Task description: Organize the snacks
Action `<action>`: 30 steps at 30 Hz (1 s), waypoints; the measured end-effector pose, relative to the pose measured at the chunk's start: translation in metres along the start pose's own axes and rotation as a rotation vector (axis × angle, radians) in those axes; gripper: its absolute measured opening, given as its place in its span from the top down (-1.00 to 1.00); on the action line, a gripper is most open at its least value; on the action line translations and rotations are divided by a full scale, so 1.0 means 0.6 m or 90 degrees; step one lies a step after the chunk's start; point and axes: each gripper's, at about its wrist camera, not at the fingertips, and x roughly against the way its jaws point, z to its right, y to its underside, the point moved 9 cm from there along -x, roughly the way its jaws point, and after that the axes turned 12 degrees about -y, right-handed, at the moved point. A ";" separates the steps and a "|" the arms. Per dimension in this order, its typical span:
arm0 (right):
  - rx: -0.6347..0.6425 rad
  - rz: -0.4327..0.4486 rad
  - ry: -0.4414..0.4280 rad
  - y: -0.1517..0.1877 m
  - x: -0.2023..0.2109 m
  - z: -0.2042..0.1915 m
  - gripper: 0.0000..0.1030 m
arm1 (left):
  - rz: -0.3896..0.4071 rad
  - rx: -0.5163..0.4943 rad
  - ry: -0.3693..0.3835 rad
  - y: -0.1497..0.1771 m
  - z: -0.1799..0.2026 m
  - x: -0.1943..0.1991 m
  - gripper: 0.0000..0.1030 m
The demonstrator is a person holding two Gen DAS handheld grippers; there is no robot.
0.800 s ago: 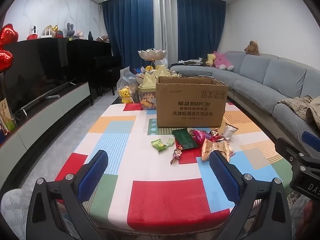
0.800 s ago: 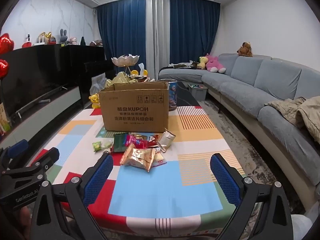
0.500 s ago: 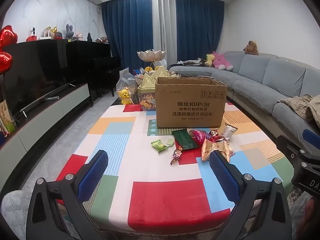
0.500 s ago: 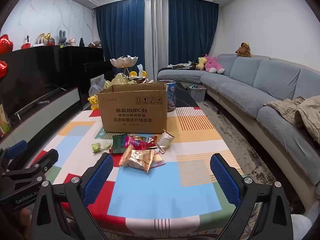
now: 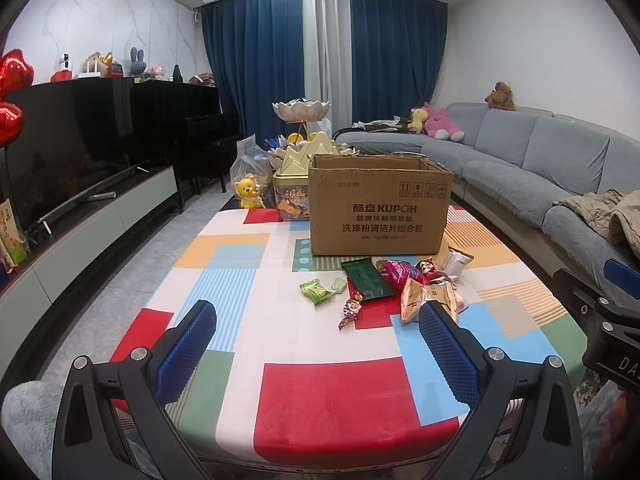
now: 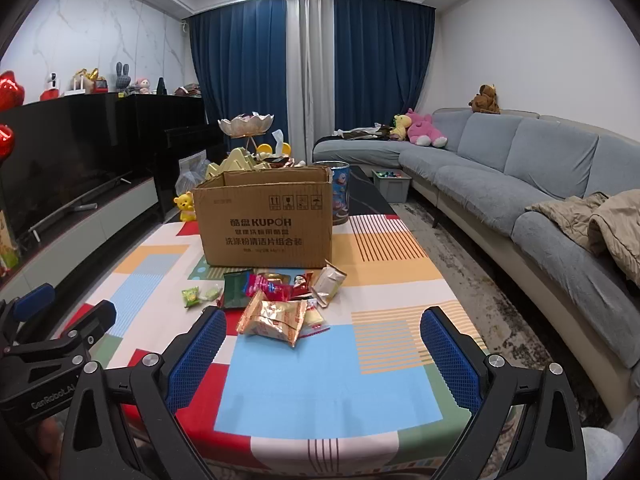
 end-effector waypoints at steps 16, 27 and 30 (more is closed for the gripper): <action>0.000 0.005 0.001 -0.002 0.006 -0.002 -0.92 | 0.000 0.001 0.003 -0.002 0.001 0.002 -1.00; 0.000 0.005 0.000 -0.003 0.007 -0.002 -0.92 | -0.001 0.002 0.004 -0.003 0.001 0.002 -1.00; -0.001 0.005 0.001 -0.003 0.007 -0.002 -0.92 | -0.004 0.003 0.005 -0.002 0.002 0.003 -1.00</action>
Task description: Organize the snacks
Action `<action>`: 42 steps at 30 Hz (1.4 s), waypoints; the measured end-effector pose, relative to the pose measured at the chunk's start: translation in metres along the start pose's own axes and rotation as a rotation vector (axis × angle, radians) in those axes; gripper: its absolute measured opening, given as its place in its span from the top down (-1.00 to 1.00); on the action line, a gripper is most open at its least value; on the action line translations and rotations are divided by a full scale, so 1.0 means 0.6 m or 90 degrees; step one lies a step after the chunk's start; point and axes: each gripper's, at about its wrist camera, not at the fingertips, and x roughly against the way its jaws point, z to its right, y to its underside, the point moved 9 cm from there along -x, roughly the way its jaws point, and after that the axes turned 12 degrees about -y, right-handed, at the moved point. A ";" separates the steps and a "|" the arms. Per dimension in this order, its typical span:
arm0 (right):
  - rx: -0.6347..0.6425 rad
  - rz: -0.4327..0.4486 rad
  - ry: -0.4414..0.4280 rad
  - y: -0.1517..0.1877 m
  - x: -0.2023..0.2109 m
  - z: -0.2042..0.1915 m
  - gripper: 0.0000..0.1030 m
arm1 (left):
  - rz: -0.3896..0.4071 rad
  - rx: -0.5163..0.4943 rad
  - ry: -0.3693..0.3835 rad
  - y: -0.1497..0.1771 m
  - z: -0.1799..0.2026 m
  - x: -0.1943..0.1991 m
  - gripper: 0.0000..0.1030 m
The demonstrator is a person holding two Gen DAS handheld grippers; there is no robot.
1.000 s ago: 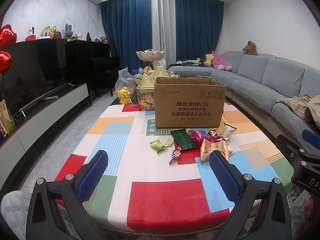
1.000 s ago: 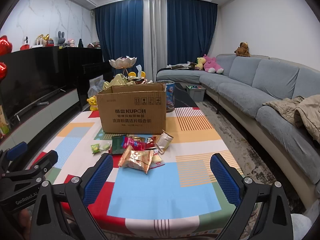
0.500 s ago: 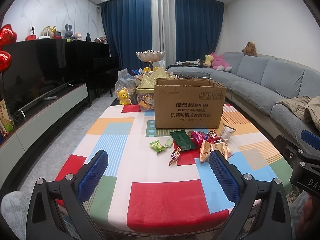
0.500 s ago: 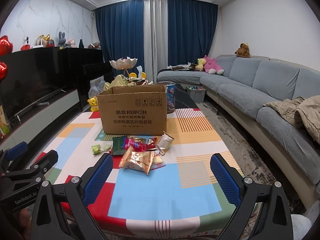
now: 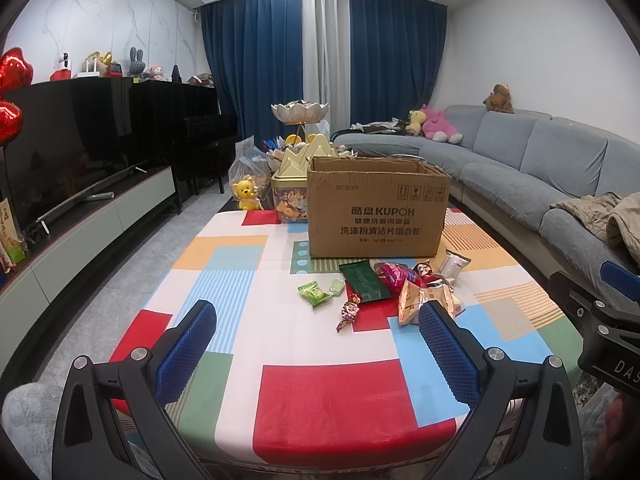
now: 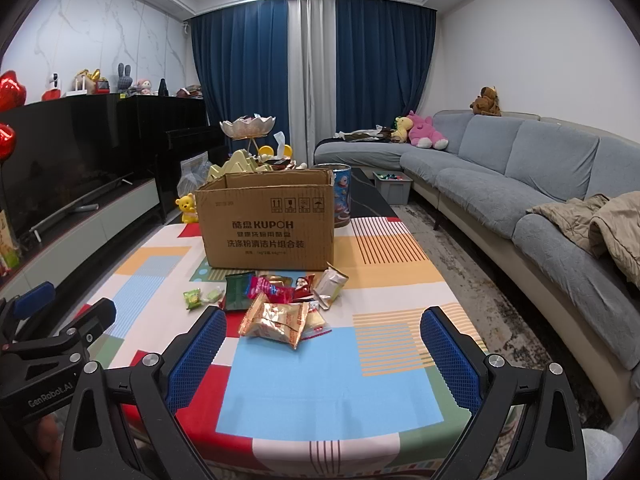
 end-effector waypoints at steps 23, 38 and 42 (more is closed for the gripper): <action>0.001 0.001 -0.001 0.000 0.001 0.000 -0.92 | 0.001 0.002 0.004 -0.010 -0.001 0.004 -1.00; 0.001 0.004 -0.002 -0.003 0.001 -0.001 -0.92 | 0.002 0.003 0.004 -0.010 -0.001 0.003 -1.00; 0.001 0.001 -0.003 -0.004 0.001 -0.002 -0.92 | 0.002 0.003 0.003 -0.011 -0.001 0.002 -1.00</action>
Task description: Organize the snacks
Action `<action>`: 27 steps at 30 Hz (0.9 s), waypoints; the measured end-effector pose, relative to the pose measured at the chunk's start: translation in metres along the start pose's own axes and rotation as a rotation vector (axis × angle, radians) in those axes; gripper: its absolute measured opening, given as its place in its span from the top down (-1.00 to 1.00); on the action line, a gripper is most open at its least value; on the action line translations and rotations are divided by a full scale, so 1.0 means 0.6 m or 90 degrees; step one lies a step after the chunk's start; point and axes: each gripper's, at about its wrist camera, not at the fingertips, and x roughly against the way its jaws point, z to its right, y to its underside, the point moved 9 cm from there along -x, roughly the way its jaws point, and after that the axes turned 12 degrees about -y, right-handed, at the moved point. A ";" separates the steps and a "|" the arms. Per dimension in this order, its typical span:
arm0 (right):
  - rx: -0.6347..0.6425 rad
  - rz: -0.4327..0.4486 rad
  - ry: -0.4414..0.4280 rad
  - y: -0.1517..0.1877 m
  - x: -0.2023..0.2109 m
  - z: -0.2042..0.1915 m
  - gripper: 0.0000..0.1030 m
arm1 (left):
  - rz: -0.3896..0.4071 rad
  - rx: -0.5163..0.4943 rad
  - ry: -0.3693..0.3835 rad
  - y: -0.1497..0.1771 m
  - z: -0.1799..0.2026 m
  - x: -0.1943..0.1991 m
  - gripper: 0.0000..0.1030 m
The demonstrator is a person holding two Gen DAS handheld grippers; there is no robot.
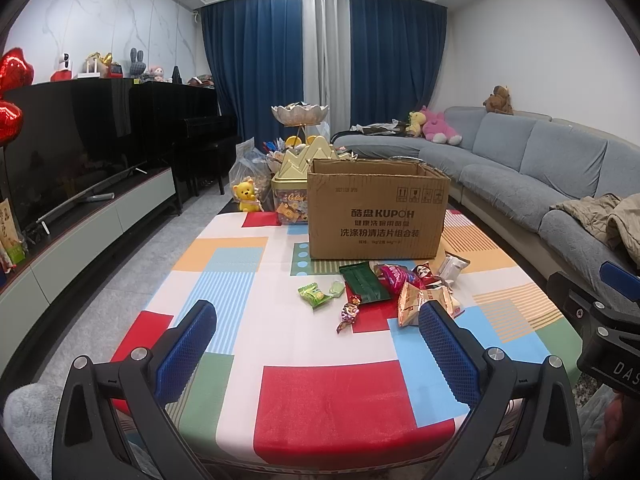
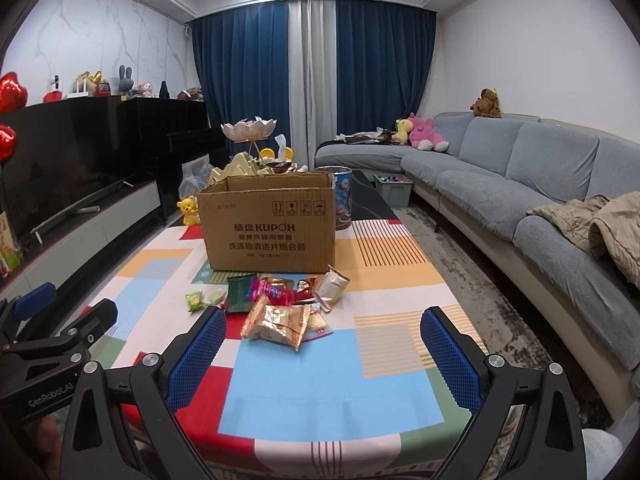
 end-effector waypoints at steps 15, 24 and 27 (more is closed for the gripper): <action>0.002 -0.006 0.002 -0.007 -0.006 -0.011 -0.92 | -0.015 -0.008 -0.004 0.001 0.000 -0.022 -1.00; 0.013 -0.034 0.004 -0.018 -0.042 -0.019 -0.92 | -0.035 -0.023 -0.011 -0.007 0.001 -0.056 -1.00; 0.014 -0.048 0.004 -0.019 -0.059 -0.019 -0.92 | -0.048 -0.030 -0.012 -0.005 0.003 -0.073 -1.00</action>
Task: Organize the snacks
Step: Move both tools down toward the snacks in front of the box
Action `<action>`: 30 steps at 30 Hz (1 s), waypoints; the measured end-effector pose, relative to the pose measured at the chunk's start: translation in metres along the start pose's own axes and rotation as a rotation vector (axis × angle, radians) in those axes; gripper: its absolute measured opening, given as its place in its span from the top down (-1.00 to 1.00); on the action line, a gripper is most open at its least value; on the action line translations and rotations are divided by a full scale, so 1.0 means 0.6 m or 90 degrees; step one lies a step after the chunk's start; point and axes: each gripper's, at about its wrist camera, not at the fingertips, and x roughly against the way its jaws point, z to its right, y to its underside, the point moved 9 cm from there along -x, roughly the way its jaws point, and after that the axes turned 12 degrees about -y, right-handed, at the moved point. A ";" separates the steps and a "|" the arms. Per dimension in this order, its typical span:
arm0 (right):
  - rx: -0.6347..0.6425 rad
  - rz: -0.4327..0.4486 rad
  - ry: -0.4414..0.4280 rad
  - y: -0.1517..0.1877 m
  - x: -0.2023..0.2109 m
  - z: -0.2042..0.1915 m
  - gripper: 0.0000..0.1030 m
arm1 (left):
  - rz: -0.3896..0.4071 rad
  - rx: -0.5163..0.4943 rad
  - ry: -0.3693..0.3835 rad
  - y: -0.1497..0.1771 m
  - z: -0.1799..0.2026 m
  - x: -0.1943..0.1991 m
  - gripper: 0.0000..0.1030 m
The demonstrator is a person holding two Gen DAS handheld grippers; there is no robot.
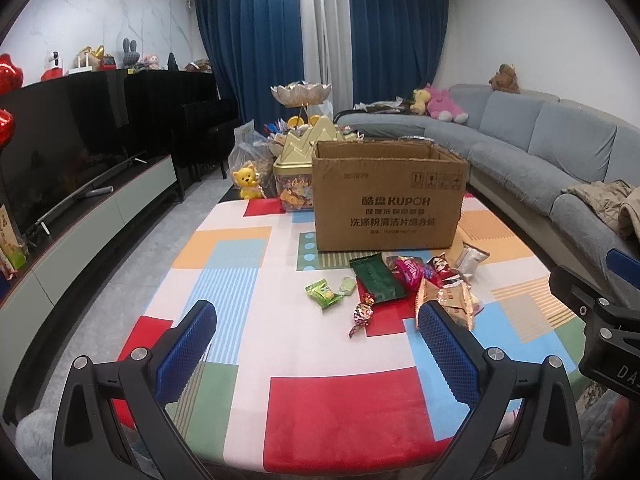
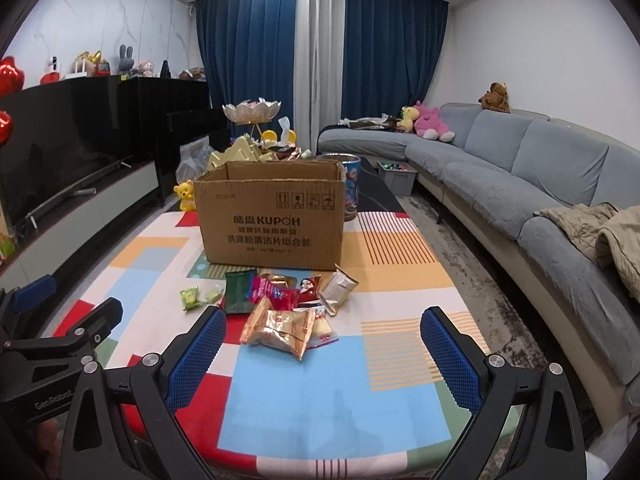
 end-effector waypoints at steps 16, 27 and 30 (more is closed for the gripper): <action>-0.006 -0.064 -0.013 -0.008 -0.085 -0.011 -0.92 | -0.053 -0.044 0.014 -0.005 0.015 -0.070 -0.99; -0.042 -0.130 -0.020 0.013 -0.141 0.001 -0.92 | -0.075 -0.098 0.029 -0.011 0.042 -0.121 -0.92; -0.045 -0.146 -0.018 0.017 -0.154 0.004 -0.92 | -0.087 -0.120 0.038 -0.004 0.053 -0.139 -0.92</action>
